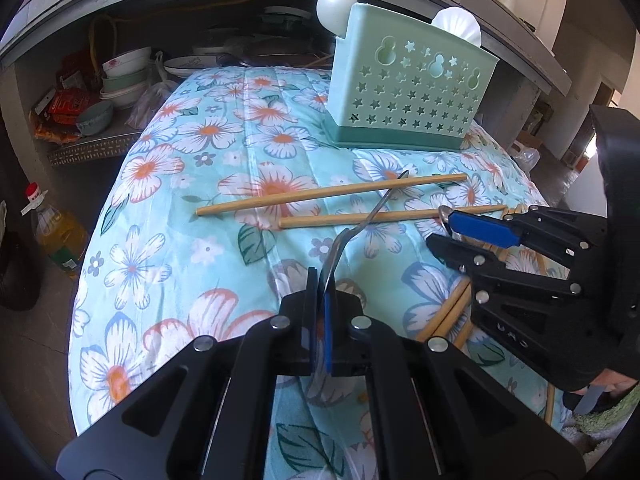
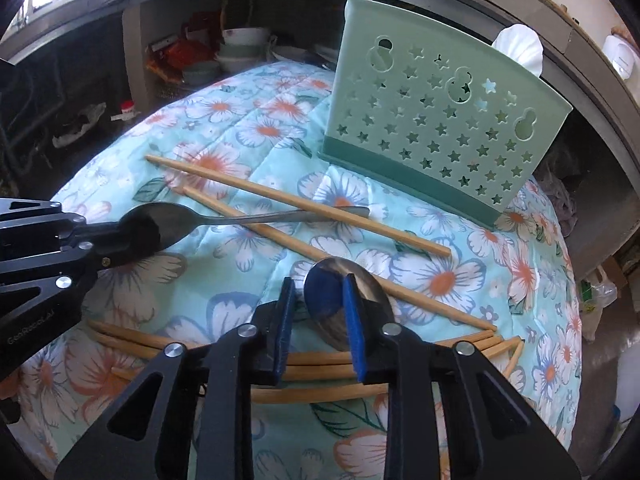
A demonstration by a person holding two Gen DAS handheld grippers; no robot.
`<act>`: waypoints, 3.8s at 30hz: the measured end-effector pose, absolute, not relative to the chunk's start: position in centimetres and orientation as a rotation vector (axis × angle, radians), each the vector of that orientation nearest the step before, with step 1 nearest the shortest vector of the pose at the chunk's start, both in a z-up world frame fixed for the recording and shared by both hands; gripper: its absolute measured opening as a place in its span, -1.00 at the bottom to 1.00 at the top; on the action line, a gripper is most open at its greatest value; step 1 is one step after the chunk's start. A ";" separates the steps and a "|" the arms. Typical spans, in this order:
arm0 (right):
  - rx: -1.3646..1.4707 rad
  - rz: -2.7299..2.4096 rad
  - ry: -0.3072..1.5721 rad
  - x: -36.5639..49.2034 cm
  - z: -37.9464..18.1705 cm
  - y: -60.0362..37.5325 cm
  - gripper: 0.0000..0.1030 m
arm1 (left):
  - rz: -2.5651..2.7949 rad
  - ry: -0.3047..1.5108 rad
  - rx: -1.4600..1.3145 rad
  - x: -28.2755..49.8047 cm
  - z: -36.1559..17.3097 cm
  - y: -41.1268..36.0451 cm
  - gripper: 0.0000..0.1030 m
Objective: Organize utensils
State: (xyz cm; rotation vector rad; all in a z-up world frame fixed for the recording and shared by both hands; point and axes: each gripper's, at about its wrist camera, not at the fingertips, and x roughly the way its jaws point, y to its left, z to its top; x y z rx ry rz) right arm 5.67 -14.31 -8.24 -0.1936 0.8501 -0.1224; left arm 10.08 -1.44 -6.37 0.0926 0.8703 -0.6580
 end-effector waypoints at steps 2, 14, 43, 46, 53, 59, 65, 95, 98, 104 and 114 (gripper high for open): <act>-0.185 -0.118 0.844 5.5 -8.0 -14.3 -0.75 | -0.656 0.870 0.093 9.9 -6.1 -1.3 -0.98; 0.177 0.035 0.700 2.5 -1.9 -19.2 -0.89 | -0.615 0.883 0.205 8.4 -3.1 -0.9 -0.99; 0.636 0.209 0.279 -2.3 6.1 -30.5 -0.95 | -0.555 0.287 0.194 9.0 16.9 -4.1 -0.99; 0.640 0.217 0.260 -2.6 6.3 -30.8 -0.95 | -0.558 0.246 0.215 9.8 18.0 -6.4 -0.99; 0.662 0.224 0.237 -3.2 6.1 -31.7 -0.95 | -0.485 0.259 0.348 12.8 16.4 -11.5 -0.99; 0.670 0.229 0.231 -3.5 5.9 -32.3 -0.95 | -0.467 0.365 0.405 16.0 14.2 -13.8 -0.99; 0.688 0.235 0.230 -3.6 5.4 -32.8 -0.95 | -0.469 0.467 0.442 18.2 11.8 -16.0 -0.99; 0.809 0.256 0.179 -3.9 4.3 -34.0 -0.95 | -0.584 0.563 0.095 12.7 11.5 -8.8 0.02; 0.810 0.267 0.174 -3.9 4.5 -33.7 -0.95 | -0.571 0.577 0.091 11.9 11.0 -7.8 0.11; 0.812 0.283 0.169 -3.8 4.7 -33.2 -0.95 | -0.555 0.588 0.092 10.7 10.4 -6.9 0.23; 0.814 0.292 0.173 -3.7 4.7 -33.0 -0.95 | -0.549 0.604 0.099 10.7 9.8 -7.1 0.34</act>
